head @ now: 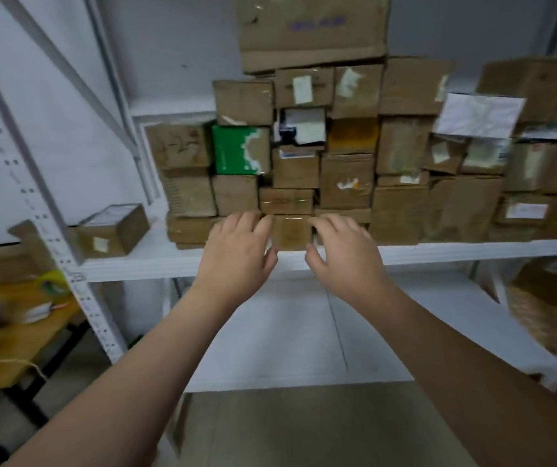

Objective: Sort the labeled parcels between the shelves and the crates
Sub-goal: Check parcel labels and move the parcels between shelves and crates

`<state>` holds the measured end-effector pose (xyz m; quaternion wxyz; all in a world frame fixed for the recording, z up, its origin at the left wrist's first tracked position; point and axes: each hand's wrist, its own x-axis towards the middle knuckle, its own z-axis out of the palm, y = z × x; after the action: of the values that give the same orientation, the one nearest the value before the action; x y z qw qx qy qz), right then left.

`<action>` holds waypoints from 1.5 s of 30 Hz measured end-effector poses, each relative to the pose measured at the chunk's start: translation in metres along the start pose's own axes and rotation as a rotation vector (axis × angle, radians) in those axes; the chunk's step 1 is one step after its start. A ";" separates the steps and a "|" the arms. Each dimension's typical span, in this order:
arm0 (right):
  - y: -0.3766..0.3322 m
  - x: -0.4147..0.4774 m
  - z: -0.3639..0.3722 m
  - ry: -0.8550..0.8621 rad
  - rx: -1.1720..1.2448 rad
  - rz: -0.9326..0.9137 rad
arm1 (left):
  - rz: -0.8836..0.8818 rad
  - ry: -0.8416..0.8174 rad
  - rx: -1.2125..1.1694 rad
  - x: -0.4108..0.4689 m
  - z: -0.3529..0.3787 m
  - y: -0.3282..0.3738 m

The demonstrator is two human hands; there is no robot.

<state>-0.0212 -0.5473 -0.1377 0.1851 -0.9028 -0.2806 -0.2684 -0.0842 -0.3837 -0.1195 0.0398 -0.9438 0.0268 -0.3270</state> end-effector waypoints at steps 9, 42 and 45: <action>-0.109 0.064 0.036 0.039 0.096 -0.081 | -0.036 0.033 0.075 -0.005 -0.026 -0.124; -0.182 0.235 0.114 0.149 1.232 0.194 | 0.199 0.584 -0.094 0.087 0.052 -0.302; -0.197 0.225 0.121 0.247 1.263 0.103 | 0.070 0.471 -0.523 0.068 0.047 -0.317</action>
<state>0.0630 -0.2443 -0.0643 0.7244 -0.5948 -0.3172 -0.1442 0.0065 -0.0709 -0.0852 -0.1995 -0.8191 0.1504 -0.5164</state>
